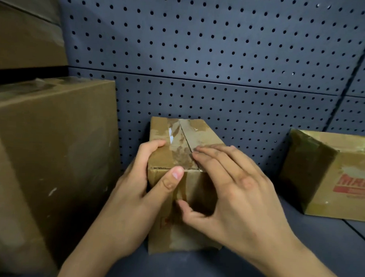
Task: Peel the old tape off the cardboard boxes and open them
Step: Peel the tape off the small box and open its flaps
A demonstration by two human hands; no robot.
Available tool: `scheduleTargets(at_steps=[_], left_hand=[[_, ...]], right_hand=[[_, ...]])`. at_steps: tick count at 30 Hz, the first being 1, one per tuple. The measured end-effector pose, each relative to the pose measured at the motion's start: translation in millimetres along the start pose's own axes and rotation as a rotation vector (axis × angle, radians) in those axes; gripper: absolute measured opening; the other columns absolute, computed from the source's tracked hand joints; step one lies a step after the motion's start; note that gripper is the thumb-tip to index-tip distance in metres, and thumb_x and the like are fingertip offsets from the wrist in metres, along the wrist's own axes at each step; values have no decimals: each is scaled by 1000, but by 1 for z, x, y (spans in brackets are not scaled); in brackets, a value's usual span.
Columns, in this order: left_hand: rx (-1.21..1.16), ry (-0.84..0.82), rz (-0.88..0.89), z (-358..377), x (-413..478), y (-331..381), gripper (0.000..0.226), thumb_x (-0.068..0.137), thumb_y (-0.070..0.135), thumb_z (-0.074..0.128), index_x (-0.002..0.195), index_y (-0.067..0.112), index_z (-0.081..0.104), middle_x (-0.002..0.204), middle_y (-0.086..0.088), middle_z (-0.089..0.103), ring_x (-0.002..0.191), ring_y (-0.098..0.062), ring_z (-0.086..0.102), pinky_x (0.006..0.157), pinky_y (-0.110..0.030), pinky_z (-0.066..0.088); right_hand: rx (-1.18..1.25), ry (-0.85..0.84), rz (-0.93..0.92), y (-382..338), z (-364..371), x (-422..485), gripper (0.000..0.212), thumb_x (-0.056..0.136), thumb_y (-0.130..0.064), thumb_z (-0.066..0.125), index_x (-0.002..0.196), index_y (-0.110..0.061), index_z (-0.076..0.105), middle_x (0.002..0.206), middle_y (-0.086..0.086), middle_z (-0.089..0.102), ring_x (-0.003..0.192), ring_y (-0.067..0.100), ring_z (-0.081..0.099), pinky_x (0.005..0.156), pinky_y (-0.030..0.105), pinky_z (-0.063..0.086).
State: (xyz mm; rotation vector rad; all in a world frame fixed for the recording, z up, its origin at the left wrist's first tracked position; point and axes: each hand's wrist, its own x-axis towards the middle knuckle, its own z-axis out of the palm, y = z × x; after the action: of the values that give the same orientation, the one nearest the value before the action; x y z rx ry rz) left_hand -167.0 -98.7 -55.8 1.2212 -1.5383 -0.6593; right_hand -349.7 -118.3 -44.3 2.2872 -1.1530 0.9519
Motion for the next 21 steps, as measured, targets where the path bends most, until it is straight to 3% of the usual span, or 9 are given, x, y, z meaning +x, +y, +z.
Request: scheduleTargets(at_steps=[3,10,13,17,21], left_hand=[[24,-13,-4,-1,-1,0,64,66,81,43,127,63,37,122,23,61,114,-6,58,103,-44,44],[29,-28,20,-3,0,-1,64,68,80,44,128,60,37,125,23,59,112,0,58,102,-39,45],[7,-40,24,-4,1,-2,63,68,80,46,127,60,38,117,25,63,105,5,61,94,-32,49],[-27,-45,19,-4,2,-1,48,80,77,49,124,59,40,104,33,65,93,9,64,71,-8,47],[-22,-47,28,-5,2,-1,59,70,79,51,124,60,39,104,32,66,92,9,65,73,-15,50]], right_hand=[[-21,14,7,-4,2,-2,71,73,-60,63,125,-13,66,128,-2,65,123,20,58,107,43,46],[71,-41,-44,6,-2,-1,65,78,-50,62,132,-14,64,134,-3,63,128,14,56,114,40,39],[107,-67,-96,19,-5,0,62,82,-44,60,137,-15,60,137,-4,61,131,10,53,116,39,36],[223,-85,-170,35,-6,-5,63,84,-30,66,143,-11,52,140,-2,58,135,11,49,121,40,29],[214,-68,-184,34,-3,-8,66,84,-29,70,142,-6,51,138,3,58,134,18,49,120,45,29]])
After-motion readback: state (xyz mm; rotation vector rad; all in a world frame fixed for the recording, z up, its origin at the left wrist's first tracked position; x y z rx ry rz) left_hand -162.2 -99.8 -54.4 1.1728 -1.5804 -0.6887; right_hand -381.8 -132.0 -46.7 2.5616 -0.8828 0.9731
